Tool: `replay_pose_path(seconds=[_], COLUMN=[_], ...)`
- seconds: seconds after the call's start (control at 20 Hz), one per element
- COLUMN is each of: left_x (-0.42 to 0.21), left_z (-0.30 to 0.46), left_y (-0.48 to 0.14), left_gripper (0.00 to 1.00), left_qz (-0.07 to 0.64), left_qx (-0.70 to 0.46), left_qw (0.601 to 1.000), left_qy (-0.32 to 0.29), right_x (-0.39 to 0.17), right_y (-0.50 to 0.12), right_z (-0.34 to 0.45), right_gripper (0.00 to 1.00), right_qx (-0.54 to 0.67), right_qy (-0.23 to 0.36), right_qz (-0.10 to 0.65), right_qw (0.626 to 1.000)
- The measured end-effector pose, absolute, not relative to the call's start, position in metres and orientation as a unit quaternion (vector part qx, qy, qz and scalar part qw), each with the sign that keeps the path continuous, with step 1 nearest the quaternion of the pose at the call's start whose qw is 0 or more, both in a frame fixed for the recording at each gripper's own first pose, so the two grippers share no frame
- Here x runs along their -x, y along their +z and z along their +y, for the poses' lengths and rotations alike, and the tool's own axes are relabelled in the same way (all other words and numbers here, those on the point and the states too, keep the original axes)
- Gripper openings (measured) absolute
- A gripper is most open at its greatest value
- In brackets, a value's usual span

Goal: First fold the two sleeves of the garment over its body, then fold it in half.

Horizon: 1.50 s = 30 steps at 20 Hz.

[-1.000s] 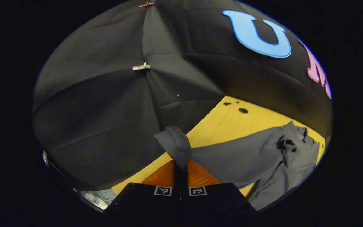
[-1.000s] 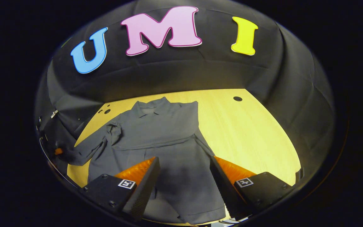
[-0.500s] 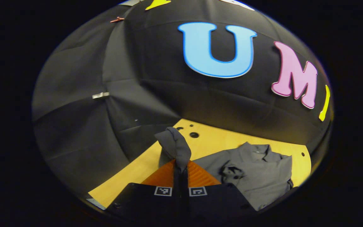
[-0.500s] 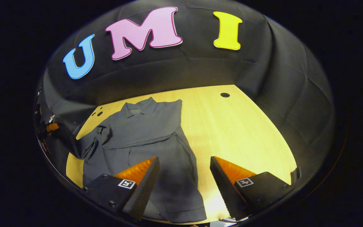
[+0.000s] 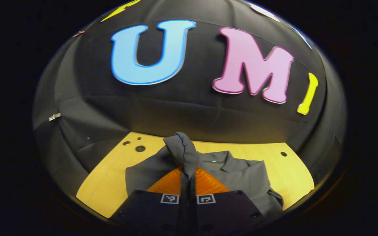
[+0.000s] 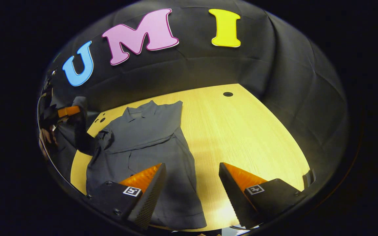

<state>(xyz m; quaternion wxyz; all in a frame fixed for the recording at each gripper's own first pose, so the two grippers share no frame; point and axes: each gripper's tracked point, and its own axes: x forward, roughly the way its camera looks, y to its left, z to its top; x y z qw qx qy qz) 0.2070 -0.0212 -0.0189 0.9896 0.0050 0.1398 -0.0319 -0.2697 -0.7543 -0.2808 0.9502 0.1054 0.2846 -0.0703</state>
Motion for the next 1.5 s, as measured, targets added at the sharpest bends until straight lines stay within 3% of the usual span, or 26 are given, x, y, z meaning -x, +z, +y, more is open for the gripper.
replay_pose_path(seconds=[0.55, 0.95, 1.25, 1.35, 1.45, 1.5], left_x=[-0.218, -0.225, -0.224, -0.222, -0.215, -0.209], left_z=[-0.205, -0.275, -0.298, -0.296, -0.284, -0.272], left_y=[-0.071, -0.133, -0.146, -0.141, -0.138, -0.142], left_gripper=[0.05, 0.07, 0.34, 0.5, 0.74, 0.92], left_qz=[0.205, 0.259, 0.267, 0.259, 0.253, 0.255], left_qx=[-0.012, -0.076, -0.063, -0.058, -0.058, -0.064], left_qw=[0.962, 0.943, 0.94, 0.942, 0.945, 0.945], left_qy=[-0.178, -0.195, -0.204, -0.204, -0.2, -0.196], right_x=[0.275, 0.28, 0.286, 0.285, 0.285, 0.285], right_y=[-0.285, -0.288, -0.291, -0.292, -0.294, -0.295], right_z=[-0.755, -0.758, -0.76, -0.757, -0.752, -0.746], right_gripper=[0.99, 0.99, 0.99, 0.99, 0.99, 0.99], right_qx=[-0.148, -0.167, -0.16, -0.162, -0.164, -0.165], right_qy=[-0.087, -0.107, -0.094, -0.086, -0.072, -0.062], right_qz=[0.29, 0.301, 0.318, 0.321, 0.329, 0.335], right_qw=[0.942, 0.933, 0.93, 0.929, 0.927, 0.926])
